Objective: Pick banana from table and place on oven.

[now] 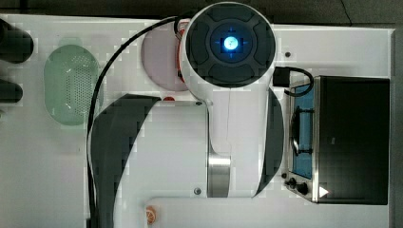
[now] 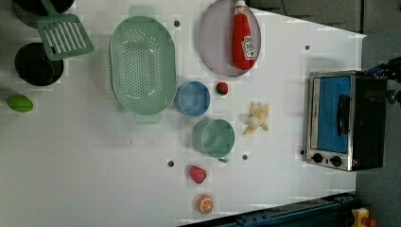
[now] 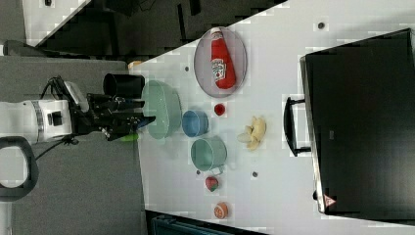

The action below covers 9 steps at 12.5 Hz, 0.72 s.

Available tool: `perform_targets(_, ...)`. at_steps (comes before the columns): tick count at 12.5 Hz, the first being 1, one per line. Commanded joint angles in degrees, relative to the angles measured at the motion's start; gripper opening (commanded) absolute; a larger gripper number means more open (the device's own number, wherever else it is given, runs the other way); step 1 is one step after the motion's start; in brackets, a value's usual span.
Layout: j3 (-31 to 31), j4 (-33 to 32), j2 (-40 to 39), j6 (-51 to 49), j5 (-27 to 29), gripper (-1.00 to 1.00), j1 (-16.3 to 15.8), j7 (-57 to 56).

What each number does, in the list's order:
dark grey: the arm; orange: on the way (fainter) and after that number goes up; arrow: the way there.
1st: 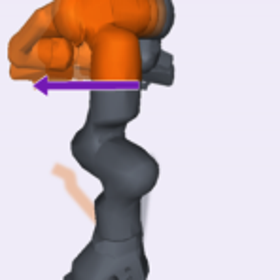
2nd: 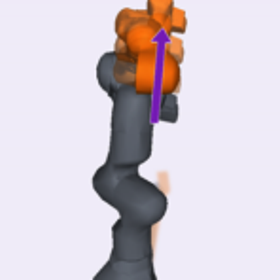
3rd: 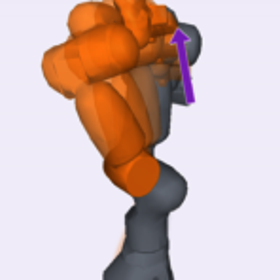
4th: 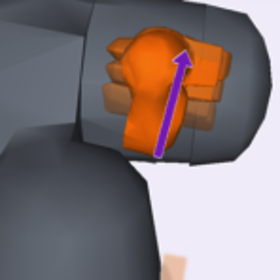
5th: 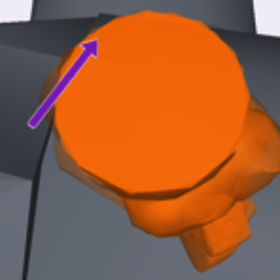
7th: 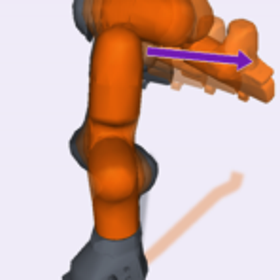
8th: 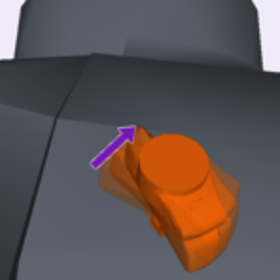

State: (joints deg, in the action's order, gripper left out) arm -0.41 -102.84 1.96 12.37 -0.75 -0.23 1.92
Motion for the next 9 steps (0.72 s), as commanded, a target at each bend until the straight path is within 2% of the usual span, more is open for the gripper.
perform_targets(1,-0.1,-18.9,25.3,-7.5,-0.3,0.58,1.9,3.7)
perform_targets(3,-0.1,-18.9,25.2,-7.5,-0.3,0.99,1.9,3.7)
perform_targets(6,-0.1,-19.4,24.5,-6.8,-0.3,1.0,1.9,3.7)
perform_targets(9,-0.1,-21.4,21.5,-1.2,-0.3,1.0,1.8,3.7)
